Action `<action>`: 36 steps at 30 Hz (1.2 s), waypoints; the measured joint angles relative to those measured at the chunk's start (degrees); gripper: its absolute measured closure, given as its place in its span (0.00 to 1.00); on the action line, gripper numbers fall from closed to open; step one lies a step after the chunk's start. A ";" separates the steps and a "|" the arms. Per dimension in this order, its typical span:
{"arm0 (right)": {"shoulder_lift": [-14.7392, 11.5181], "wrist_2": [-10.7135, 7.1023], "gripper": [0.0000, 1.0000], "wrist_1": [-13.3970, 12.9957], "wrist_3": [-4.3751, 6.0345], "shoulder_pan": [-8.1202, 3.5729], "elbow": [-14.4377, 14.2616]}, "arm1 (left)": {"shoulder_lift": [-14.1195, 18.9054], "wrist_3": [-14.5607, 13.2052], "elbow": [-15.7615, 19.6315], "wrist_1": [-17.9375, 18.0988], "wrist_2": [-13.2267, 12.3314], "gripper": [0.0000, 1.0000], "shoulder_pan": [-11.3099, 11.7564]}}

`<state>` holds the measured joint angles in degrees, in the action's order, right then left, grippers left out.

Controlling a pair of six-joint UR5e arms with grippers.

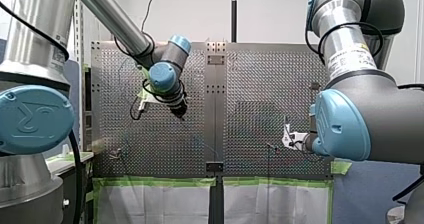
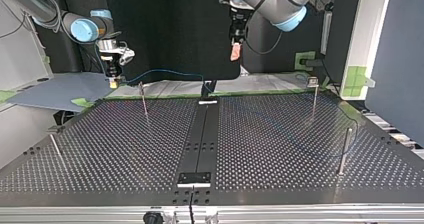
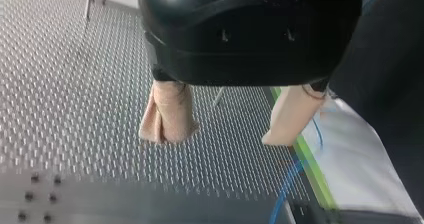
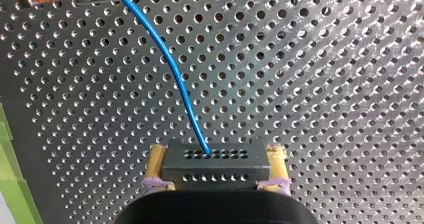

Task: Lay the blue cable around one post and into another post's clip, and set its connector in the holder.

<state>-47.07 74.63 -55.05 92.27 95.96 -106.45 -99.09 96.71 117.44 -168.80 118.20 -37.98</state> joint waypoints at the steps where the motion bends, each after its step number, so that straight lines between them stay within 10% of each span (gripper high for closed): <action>1: 0.00 0.00 1.00 0.05 -0.02 0.02 0.00 | -0.55 0.56 -0.44 0.53 -0.31 0.00 -0.55; 25: -0.09 0.07 1.00 0.39 -0.11 0.39 -0.04 | -12.92 12.92 -3.29 12.92 1.68 0.00 -12.92; 36: -0.13 0.09 1.00 0.77 -0.40 0.49 -0.04 | -18.08 18.09 -7.13 18.09 -2.22 0.00 -18.08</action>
<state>-47.21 74.71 -54.27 91.88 96.46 -106.49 -117.17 114.80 110.31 -150.71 115.98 -56.06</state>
